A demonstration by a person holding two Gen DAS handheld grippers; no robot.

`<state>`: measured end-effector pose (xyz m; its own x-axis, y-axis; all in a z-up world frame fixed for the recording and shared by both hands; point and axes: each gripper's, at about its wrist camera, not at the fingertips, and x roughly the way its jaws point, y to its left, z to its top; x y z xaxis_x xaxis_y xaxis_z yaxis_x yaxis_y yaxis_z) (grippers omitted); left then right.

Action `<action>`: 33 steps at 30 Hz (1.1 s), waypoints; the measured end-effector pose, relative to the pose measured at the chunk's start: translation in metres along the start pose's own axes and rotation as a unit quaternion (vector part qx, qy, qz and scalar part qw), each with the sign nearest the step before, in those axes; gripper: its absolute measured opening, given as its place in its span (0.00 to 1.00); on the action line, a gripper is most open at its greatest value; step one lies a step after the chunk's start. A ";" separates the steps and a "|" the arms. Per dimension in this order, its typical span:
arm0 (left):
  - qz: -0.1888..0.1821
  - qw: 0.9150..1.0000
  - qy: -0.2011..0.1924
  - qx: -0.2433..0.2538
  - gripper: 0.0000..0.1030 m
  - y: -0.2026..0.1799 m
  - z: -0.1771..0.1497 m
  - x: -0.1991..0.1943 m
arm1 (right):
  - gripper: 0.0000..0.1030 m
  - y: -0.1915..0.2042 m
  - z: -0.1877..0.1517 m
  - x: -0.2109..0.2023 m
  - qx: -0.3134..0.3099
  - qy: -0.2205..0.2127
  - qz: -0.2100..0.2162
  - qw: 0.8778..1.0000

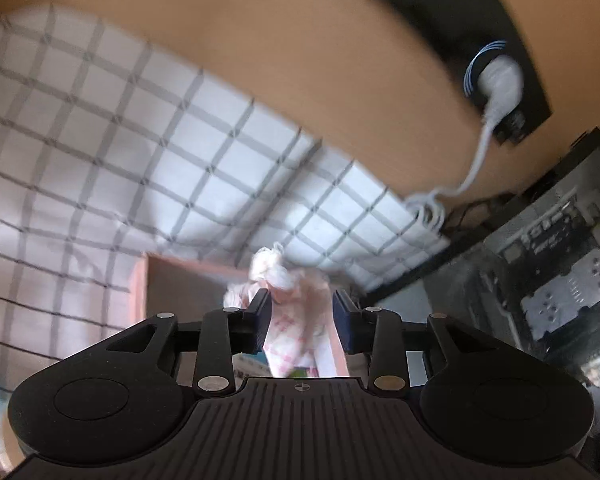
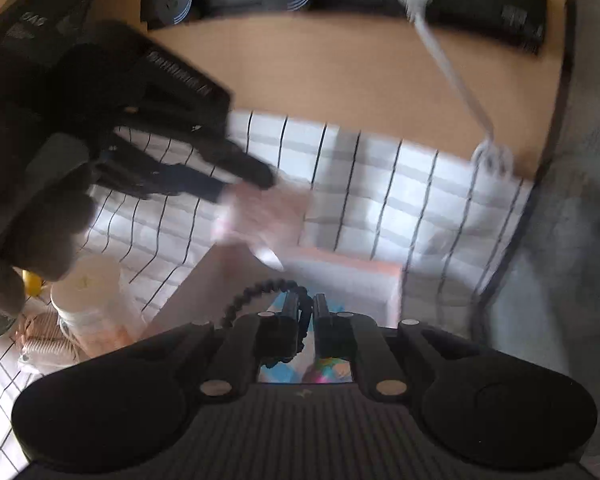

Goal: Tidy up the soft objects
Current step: 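Carry scrunchie and bracelet to the pink box and open both tools, then grasp the beige zippered round case with the left tool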

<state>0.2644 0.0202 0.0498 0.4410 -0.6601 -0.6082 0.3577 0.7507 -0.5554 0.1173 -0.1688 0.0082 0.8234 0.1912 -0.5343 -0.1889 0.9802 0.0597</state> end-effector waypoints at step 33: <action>0.340 0.906 -0.227 -0.109 0.36 0.148 -0.204 -0.294 | 0.77 0.128 -0.046 -0.017 -0.034 0.079 0.146 0.986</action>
<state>0.0195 0.3196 0.0304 0.8095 0.0692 -0.5830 -0.2728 0.9236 -0.2693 0.0547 -0.0489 -0.0134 0.6366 0.4484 -0.6275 -0.4447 0.8781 0.1763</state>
